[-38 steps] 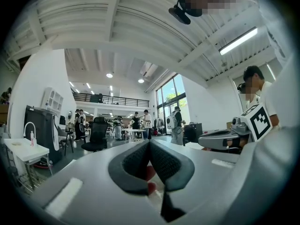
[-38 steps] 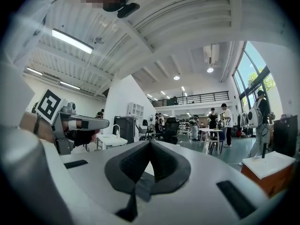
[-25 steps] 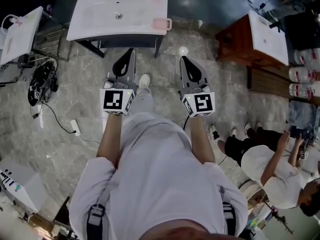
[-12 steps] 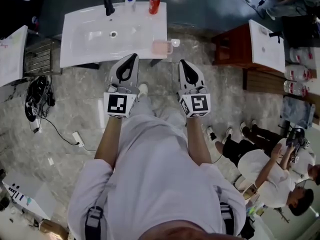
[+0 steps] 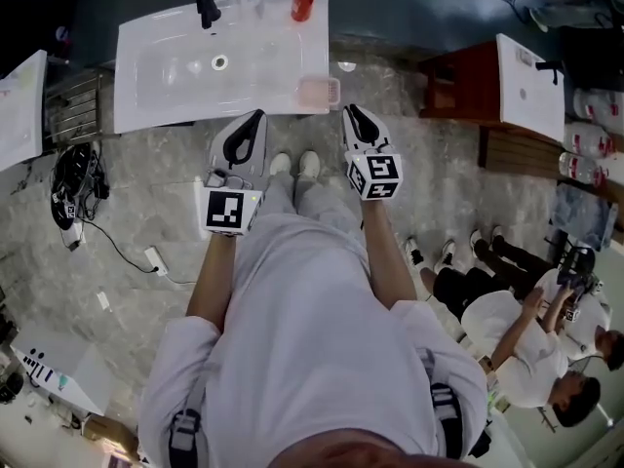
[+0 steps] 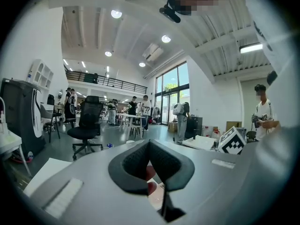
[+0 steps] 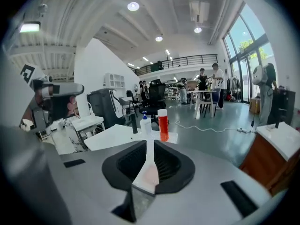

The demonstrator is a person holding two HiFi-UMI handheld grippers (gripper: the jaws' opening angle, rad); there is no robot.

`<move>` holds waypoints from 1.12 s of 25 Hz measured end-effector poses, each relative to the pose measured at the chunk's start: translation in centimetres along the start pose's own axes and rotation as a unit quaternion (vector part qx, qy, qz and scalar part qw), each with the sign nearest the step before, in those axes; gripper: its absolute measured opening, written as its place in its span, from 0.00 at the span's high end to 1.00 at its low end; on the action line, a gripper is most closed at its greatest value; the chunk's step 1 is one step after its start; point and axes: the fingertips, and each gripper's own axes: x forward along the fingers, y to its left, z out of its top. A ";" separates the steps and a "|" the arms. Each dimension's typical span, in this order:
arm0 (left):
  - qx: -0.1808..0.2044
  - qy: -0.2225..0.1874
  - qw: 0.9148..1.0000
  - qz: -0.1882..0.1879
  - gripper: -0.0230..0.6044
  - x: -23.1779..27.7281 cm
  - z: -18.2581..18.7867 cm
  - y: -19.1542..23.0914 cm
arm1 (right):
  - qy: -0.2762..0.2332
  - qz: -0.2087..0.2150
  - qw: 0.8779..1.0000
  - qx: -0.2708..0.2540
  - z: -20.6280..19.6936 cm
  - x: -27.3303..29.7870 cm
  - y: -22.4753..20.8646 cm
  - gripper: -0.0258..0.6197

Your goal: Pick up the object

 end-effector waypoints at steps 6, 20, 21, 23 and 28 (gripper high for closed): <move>0.010 0.028 0.999 0.011 0.96 -1.0 -0.8 -0.3 | 0.080 0.008 0.995 0.063 -6.5 3.2 -2.3 0.75; 0.016 0.062 0.994 0.092 0.96 -2.8 -1.4 1.7 | 0.200 0.066 0.930 0.302 -16.8 10.9 -5.9 0.33; 0.017 0.064 0.993 0.097 0.96 -2.9 -1.5 1.7 | 0.201 0.071 0.924 0.318 -17.2 11.3 -6.0 0.33; 0.017 0.068 0.992 0.106 0.96 -3.3 -1.6 1.6 | 0.206 0.082 0.914 0.340 -18.0 12.0 -6.2 0.34; 0.016 0.077 0.989 0.127 0.96 -4.0 -2.1 2.2 | 0.211 0.109 0.887 0.396 -19.0 13.8 -5.9 0.41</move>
